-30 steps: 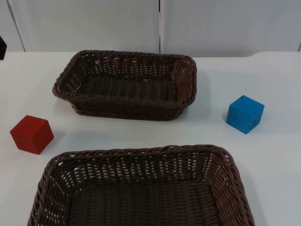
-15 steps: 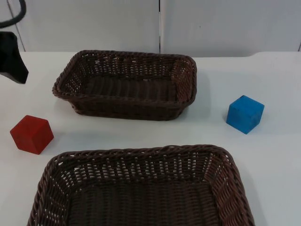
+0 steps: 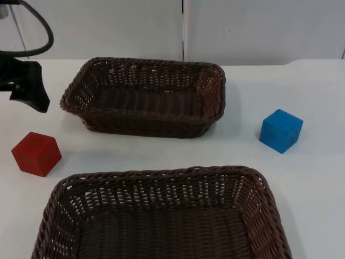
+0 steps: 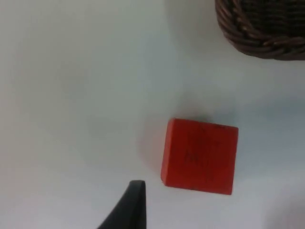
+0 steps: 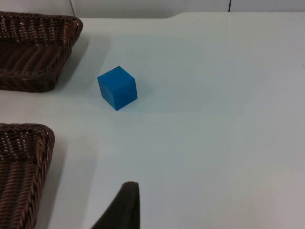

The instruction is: Pick up one cube with the left hand and place it into the upper basket. Pick up one cube with the right hand and place it into the lower basket.

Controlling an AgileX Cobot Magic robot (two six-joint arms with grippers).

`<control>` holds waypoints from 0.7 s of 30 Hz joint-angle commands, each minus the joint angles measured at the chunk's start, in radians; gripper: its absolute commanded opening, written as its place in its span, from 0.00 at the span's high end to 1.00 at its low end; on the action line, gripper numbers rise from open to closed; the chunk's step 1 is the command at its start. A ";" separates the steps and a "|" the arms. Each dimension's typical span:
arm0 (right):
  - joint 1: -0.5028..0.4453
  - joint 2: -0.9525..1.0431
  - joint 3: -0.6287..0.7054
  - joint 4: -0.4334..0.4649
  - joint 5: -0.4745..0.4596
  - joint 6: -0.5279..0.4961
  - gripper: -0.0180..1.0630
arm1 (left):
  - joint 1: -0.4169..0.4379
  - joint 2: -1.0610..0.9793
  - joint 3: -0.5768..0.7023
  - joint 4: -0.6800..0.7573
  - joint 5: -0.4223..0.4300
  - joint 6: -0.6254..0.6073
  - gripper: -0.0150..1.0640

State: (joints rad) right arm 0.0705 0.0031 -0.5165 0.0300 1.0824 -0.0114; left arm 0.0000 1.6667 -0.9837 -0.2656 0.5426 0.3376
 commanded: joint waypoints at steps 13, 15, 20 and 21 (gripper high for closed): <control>-0.005 -0.003 0.000 0.001 -0.005 0.003 0.01 | 0.001 0.156 -0.058 -0.003 -0.064 0.033 0.01; -0.005 -0.003 0.000 0.001 -0.005 0.003 0.01 | 0.001 0.163 -0.060 -0.003 -0.073 0.033 0.01; -0.005 -0.003 0.000 -0.001 -0.005 0.003 0.01 | 0.001 0.190 -0.060 0.000 -0.110 0.033 0.01; -0.005 -0.003 0.000 -0.001 -0.005 0.003 0.01 | 0.001 0.200 -0.060 0.006 -0.110 0.033 0.01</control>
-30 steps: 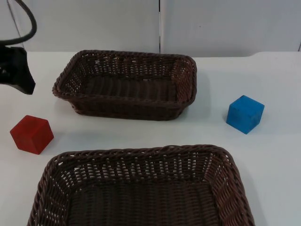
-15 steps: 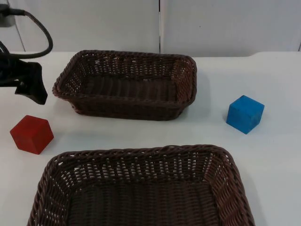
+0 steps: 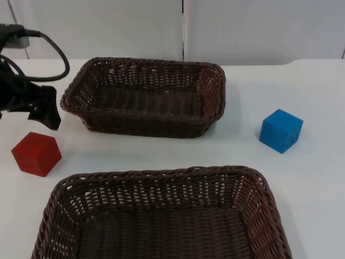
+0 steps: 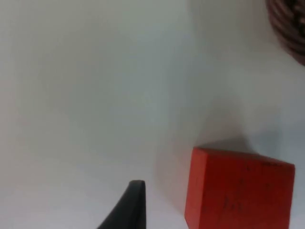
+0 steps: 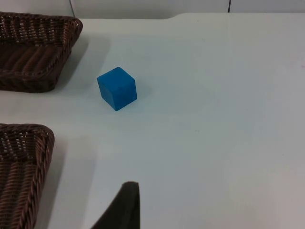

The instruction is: Pick up one cube with the left hand and place it into the upper basket. Pick up one cube with the right hand and place it into the lower basket.

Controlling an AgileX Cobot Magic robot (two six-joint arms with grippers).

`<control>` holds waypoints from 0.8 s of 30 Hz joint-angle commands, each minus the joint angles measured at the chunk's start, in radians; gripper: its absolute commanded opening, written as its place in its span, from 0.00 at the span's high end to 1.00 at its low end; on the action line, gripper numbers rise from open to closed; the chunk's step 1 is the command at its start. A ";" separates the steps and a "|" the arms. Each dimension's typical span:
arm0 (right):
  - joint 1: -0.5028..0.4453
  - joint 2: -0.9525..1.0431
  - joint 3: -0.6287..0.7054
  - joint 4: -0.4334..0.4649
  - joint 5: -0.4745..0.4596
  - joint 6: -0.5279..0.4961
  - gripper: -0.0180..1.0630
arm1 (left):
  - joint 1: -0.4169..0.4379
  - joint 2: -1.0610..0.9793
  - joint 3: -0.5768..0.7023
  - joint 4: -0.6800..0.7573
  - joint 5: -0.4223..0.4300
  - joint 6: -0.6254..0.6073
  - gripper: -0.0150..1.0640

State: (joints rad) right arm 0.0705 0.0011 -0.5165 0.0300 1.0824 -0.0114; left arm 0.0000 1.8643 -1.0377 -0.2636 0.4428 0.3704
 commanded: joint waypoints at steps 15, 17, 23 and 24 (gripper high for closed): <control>-0.005 -0.001 0.000 -0.001 -0.005 0.003 0.01 | 0.001 0.143 -0.006 0.021 -0.105 0.000 0.01; -0.005 -0.001 0.000 -0.001 -0.005 0.003 0.01 | 0.001 0.162 -0.006 0.021 -0.127 0.000 0.01; -0.005 -0.001 0.000 -0.001 -0.005 0.003 0.01 | 0.001 0.193 -0.006 0.021 -0.135 0.000 0.01; -0.005 -0.001 0.000 -0.001 -0.005 0.003 0.01 | 0.001 0.200 -0.006 0.021 -0.140 0.000 0.01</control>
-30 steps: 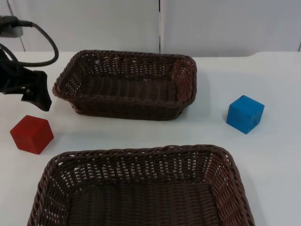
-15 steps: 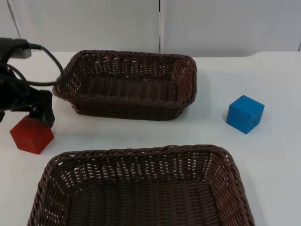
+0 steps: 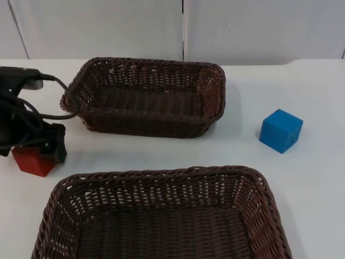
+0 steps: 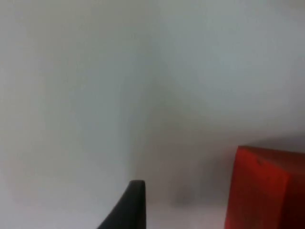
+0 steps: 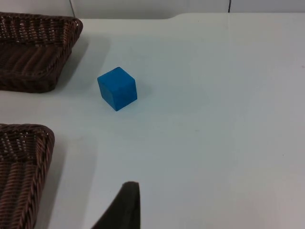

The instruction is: Pick up one cube with the left hand and place it into the upper basket. Pick up one cube with the right hand and place it into the lower basket.

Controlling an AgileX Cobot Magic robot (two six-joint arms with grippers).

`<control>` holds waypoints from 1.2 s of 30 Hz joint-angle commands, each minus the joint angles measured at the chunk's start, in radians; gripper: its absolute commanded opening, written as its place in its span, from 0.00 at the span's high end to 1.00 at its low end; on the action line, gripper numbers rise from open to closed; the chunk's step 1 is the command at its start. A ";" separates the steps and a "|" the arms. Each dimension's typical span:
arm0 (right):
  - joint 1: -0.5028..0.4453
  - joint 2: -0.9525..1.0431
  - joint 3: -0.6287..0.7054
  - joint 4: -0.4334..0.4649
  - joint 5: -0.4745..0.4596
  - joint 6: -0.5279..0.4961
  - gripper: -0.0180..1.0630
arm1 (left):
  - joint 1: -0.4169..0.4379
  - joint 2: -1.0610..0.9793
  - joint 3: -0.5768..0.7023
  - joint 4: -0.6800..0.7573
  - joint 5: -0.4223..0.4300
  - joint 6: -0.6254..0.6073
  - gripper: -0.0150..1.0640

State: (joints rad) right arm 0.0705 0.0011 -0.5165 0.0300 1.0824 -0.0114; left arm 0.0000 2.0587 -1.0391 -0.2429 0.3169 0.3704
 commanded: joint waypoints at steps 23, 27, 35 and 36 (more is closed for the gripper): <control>-0.005 -0.001 0.000 0.001 -0.005 0.003 0.01 | 0.001 -0.046 -0.005 -0.035 0.053 -0.009 0.99; -0.005 -0.001 0.000 0.001 -0.005 0.003 0.01 | 0.001 -0.107 -0.005 -0.052 0.063 -0.010 0.99; -0.005 -0.001 0.000 0.001 -0.005 0.003 0.01 | 0.001 -0.262 -0.005 -0.107 0.098 -0.010 0.99; -0.005 -0.001 0.000 0.001 -0.005 0.003 0.01 | 0.001 -0.288 -0.005 -0.109 0.104 -0.010 0.99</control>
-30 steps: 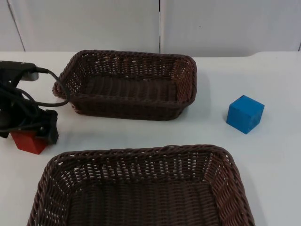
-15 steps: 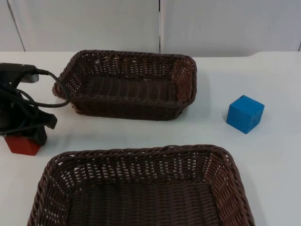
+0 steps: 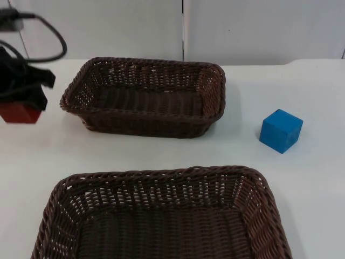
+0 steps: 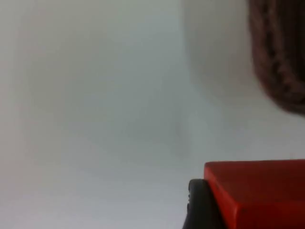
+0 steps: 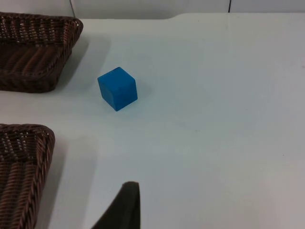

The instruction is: Pick up one cube with the left hand and place it into the upper basket. Pick up one cube with the right hand and place it into the lower basket.

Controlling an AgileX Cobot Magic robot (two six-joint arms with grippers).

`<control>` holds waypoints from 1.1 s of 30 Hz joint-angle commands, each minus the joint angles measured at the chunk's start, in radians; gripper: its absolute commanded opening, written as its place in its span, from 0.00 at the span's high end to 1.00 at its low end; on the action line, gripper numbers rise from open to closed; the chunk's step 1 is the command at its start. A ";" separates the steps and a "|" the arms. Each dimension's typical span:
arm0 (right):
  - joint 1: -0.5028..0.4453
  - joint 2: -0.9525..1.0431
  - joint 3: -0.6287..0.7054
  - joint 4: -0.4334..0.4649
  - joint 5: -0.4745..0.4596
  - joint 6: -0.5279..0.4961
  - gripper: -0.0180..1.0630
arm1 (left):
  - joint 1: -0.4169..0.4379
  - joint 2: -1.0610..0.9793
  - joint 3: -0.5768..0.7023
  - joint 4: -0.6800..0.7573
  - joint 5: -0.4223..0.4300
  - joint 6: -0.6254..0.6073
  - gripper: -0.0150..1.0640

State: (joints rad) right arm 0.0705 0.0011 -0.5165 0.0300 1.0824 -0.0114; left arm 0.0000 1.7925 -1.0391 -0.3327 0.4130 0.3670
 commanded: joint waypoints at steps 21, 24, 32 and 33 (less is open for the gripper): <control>-0.005 -0.001 0.000 -0.001 -0.005 0.003 0.01 | 0.001 -0.130 -0.005 -0.075 0.053 0.001 0.99; -0.005 -0.001 0.000 -0.001 -0.005 0.003 0.01 | 0.001 -0.130 -0.005 -0.075 0.053 0.001 0.99; -0.005 -0.001 0.000 -0.001 -0.005 0.003 0.01 | 0.000 -0.130 -0.005 -0.075 0.053 0.003 0.99; -0.005 -0.001 0.000 -0.001 -0.005 0.003 0.01 | 0.000 -0.130 -0.005 -0.075 0.053 0.003 0.99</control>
State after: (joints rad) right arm 0.0705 0.0011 -0.5165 0.0300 1.0824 -0.0114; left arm 0.0000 1.6754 -1.0391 -0.3933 0.4632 0.3690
